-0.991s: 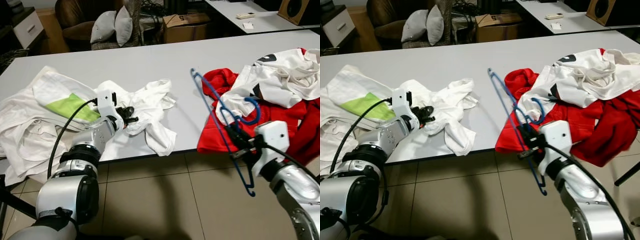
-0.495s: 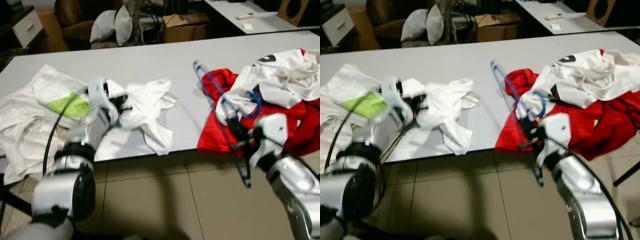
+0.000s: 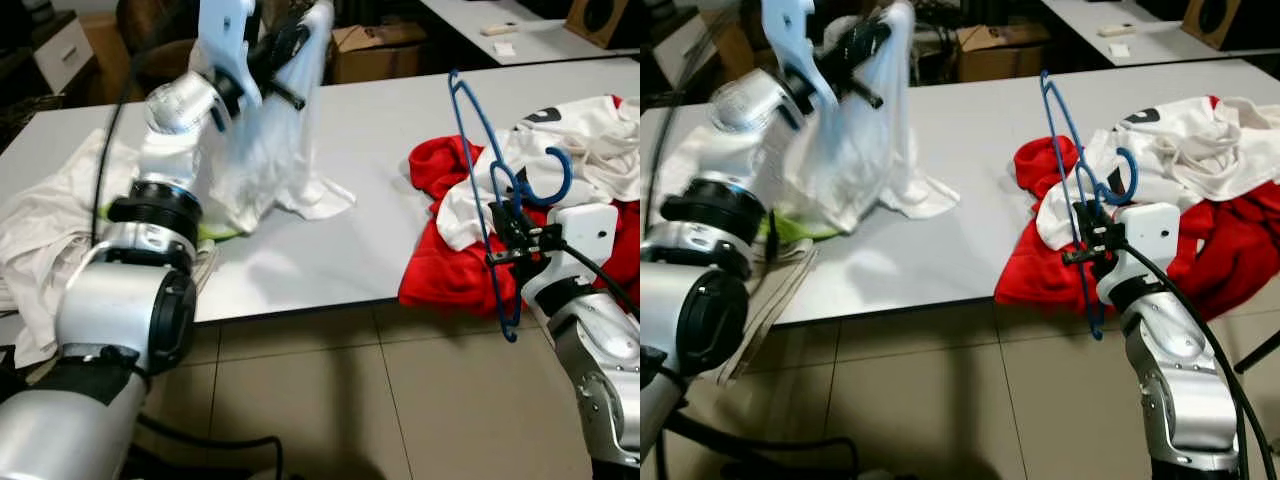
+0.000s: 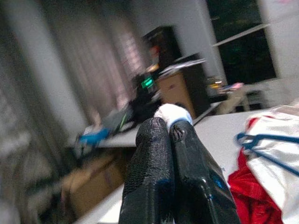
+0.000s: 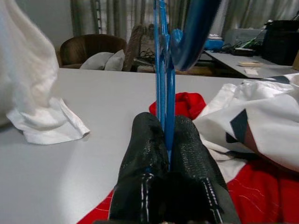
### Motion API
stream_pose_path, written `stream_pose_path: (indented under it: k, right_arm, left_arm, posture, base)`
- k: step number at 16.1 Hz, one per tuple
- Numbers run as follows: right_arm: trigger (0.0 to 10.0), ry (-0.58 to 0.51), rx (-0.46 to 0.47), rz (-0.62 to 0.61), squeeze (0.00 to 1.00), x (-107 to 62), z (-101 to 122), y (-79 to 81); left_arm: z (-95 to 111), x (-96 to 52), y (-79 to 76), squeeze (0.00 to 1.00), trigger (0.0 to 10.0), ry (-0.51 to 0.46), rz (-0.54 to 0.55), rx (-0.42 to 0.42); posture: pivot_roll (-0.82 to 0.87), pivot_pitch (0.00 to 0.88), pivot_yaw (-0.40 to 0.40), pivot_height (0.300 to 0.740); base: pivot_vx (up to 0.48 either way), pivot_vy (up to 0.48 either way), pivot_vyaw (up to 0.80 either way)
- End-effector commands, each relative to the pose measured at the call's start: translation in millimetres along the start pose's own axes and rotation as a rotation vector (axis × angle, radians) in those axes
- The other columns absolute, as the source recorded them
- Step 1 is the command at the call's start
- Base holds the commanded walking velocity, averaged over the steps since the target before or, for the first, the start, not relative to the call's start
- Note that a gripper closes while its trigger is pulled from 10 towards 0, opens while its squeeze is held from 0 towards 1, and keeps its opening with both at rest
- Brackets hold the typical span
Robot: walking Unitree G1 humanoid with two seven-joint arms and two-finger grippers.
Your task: Hang hanger
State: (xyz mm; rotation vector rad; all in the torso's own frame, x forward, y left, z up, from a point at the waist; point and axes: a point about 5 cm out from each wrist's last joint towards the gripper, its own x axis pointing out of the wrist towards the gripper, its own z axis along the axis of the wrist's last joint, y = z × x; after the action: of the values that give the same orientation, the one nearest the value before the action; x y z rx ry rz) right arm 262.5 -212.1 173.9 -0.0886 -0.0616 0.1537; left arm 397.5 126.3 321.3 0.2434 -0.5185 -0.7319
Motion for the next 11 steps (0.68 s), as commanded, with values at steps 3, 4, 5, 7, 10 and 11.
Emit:
stream_pose_path:
  k: [3, 4, 5, 7, 10, 11]
  right_arm:
    - [10.0, -0.002, 0.019, -0.015, 0.0, -5.1, -3, 4.0]
    - [10.0, 0.017, 0.024, -0.013, 0.0, -7.4, -7, 5.4]
    - [10.0, 0.023, 0.025, -0.007, 0.0, -7.7, -8, 6.2]
    - [10.0, 0.03, 0.018, 0.036, 0.0, -5.5, -9, 10.7]
    - [10.0, 0.034, 0.024, 0.055, 0.0, -2.2, -9, 13.2]
    - [10.0, 0.034, 0.028, 0.062, 0.0, -1.8, -9, 14.6]
  left_arm:
    - [-42, -54.9, -36.5, 0.0, 0.0, 0.197, -0.384, 0.081]
    - [-76, -93.1, -67.2, 0.0, 0.0, 0.375, -0.557, 0.019]
    - [-87, -105.3, -75.1, 0.0, 0.0, 0.429, -0.584, 0.007]
    - [-113, -136.3, -89.8, 0.0, 0.0, 0.565, -0.592, 0.0]
    - [-113, -152.1, -95.2, 0.0, 10.0, 0.656, -0.54, 0.019]
    - [-109, -153.4, -96.6, 0.0, 10.0, 0.63, -0.498, -0.007]
  posture:
    - [-0.11, 0.0, 0.083, 0.74]
    - [-0.09, 0.0, 0.053, 0.74]
    - [-0.09, 0.0, 0.049, 0.74]
    - [-0.07, 0.0, 0.026, 0.74]
    - [-0.05, 0.0, 0.008, 0.74]
    - [-0.05, 0.0, 0.008, 0.74]
  base:
    - [0.0, 0.0, 0.0]
    - [0.0, 0.0, 0.0]
    - [0.0, 0.0, 0.0]
    - [0.0, 0.0, 0.0]
    - [0.0, 0.0, 0.0]
    - [0.0, 0.0, 0.0]
